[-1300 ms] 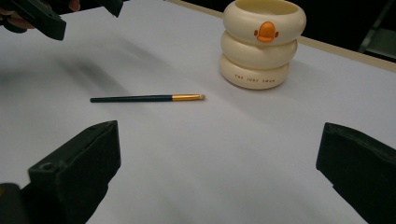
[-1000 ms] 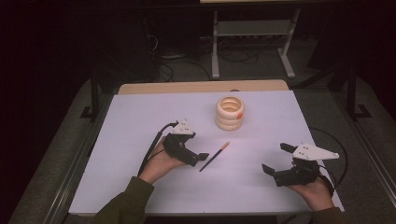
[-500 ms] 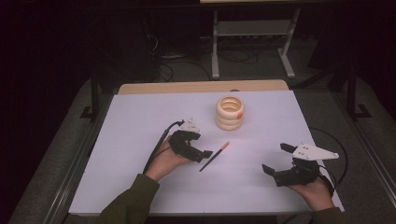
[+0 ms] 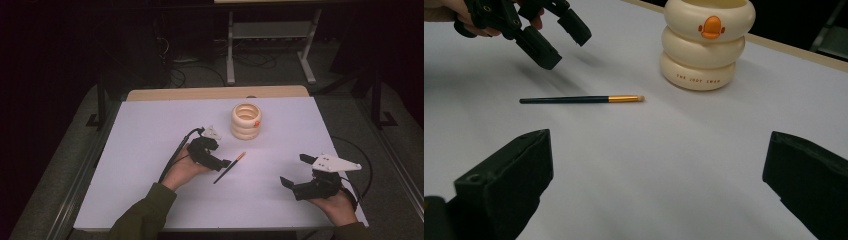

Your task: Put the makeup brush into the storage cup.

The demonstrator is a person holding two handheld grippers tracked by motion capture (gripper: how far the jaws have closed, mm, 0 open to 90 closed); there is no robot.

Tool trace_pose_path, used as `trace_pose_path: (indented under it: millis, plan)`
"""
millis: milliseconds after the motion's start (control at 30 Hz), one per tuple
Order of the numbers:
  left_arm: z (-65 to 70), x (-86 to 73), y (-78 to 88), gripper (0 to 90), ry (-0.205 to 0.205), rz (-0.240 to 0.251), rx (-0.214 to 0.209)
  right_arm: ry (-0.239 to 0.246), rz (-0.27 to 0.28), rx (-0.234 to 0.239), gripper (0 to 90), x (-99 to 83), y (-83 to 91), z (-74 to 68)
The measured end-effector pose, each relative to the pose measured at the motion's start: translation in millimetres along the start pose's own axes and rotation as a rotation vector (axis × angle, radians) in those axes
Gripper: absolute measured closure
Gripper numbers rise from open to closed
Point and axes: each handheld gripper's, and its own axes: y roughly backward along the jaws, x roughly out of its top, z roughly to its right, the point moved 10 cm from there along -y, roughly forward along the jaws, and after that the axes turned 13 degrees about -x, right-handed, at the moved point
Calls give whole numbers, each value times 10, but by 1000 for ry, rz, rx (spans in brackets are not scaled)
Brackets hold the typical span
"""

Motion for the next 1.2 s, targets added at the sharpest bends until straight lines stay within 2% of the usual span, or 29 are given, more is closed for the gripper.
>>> trace_pose_path:
  millis: [33, 100, 167, 200, 267, 333, 367, 400, 667, 767, 800, 833, 900, 933, 1000, 1033, 1200]
  plan:
    - [5, 6, -14, 208, 9, 1, -2, 0, 0, 0, 0, 1, 0, 0]
    - [-6, 4, -22, 217, -1, -17, -3, 0, 1, -1, 0, 1, 0, 1]
    - [6, 27, -48, 226, 22, -2, -5, -2, 0, -1, 0, 0, 2, 1]
    - [-1, 16, -41, 232, 11, -24, -9, -2, 0, -1, 0, -1, 2, 1]
    - [3, 38, -65, 237, 24, -15, -10, -3, -4, -1, 0, -4, 1, -1]
    - [-9, 35, -75, 256, 15, -38, -8, 0, -3, -3, 0, -5, -2, 1]
    - [-2, 53, -99, 260, 29, -27, -8, -1, -5, -3, 0, -7, -2, 0]
    - [-17, 39, -94, 271, 12, -55, -5, -3, -6, -3, 0, -7, -2, 0]
    - [-24, 61, -183, 331, 31, -78, 6, -4, -8, -4, 0, -14, -9, 3]
    - [-28, 55, -201, 354, 16, -110, 8, -2, -12, -6, 0, -22, -14, 9]
    - [-20, 59, -213, 361, 23, -112, 8, 3, -11, -7, 0, -26, -18, 14]
    - [-15, 64, -229, 376, 26, -112, 7, 0, -15, -7, 0, -31, -20, 13]
    - [-20, 54, -235, 400, 27, -143, 9, -3, -18, -8, 0, -34, -20, 16]
    - [-10, 64, -255, 411, 40, -137, 5, -5, -14, -8, 0, -28, -19, 17]
    - [-11, 65, -261, 442, 33, -161, 5, -7, -11, -6, 0, -25, -16, 16]
    - [1, 76, -281, 458, 49, -153, 4, -7, -10, -6, 0, -25, -17, 16]
    - [12, 81, -317, 529, 64, -188, -11, -4, -9, -5, 0, -27, -21, 18]
